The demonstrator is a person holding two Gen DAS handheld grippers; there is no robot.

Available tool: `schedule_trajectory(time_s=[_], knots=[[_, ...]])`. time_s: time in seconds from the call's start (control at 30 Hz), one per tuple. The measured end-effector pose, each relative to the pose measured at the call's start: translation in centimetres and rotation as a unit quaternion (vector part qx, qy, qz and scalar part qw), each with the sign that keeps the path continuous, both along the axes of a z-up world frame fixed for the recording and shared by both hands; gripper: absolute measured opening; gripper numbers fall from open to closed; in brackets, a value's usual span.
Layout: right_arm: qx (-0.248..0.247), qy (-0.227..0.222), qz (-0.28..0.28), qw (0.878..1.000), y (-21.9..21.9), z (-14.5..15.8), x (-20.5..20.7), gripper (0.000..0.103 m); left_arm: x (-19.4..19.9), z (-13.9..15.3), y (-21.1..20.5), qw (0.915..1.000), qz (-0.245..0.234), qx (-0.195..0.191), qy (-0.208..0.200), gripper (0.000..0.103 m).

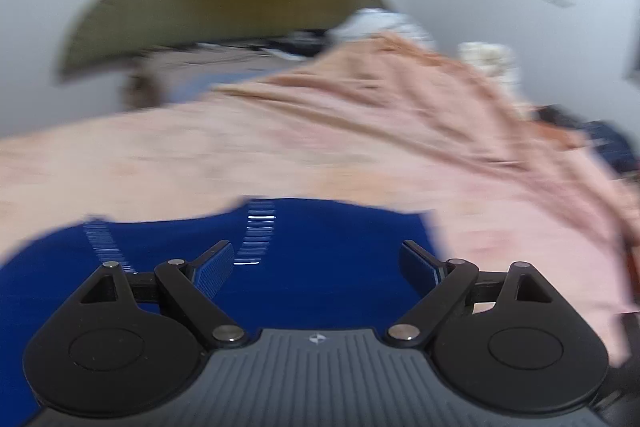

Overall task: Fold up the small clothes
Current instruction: 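Lift the held sleeve across the sweater body and open the left tool, then grasp the sweater hem with the left tool while the right tool grasps it too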

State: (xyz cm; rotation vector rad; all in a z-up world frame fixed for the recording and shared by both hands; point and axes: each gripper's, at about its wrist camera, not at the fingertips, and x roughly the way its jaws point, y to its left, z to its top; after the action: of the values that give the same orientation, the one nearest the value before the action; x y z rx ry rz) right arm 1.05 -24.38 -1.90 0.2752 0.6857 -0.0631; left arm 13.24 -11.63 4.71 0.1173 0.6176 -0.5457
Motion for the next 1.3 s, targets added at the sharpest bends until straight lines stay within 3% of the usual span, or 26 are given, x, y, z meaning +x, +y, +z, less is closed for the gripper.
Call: schedule_trajectory(time_s=[0.1,0.2,0.4,0.47,0.63,0.8,1.07,1.3], knots=[[-0.011,-0.031,0.007,0.999,0.0,1.0,2.4,0.088,0.4,-1.5,2.6,0.996,0.064,0.059,-0.021,0.09],[-0.021,-0.035,0.028,0.999,0.5,0.8,5.4,0.087,0.9,-3.3,5.5,0.9911,0.106,0.081,0.001,0.09],[-0.053,0.03,0.05,0.997,1.7,-1.6,9.7,0.086,1.6,-5.7,9.6,0.9822,0.16,0.086,0.047,0.09],[-0.088,0.038,0.026,0.995,2.2,-1.2,9.4,0.086,1.5,-6.3,10.3,0.9811,0.166,0.085,0.052,0.09],[-0.061,0.015,0.03,0.998,2.1,-0.5,7.3,0.089,1.0,-6.2,10.0,0.9812,0.161,0.094,0.049,0.09],[-0.097,0.045,0.029,0.994,2.5,-1.4,7.3,0.089,0.2,-6.0,9.7,0.9808,0.157,0.103,0.051,0.09],[-0.05,0.01,0.032,0.998,2.2,0.3,3.7,0.09,-2.8,-4.8,11.3,0.9779,0.173,0.106,0.051,0.09],[0.003,0.004,0.041,0.999,-0.9,0.9,-1.9,0.093,-8.2,-4.4,17.6,0.9768,0.178,0.106,0.054,0.09]])
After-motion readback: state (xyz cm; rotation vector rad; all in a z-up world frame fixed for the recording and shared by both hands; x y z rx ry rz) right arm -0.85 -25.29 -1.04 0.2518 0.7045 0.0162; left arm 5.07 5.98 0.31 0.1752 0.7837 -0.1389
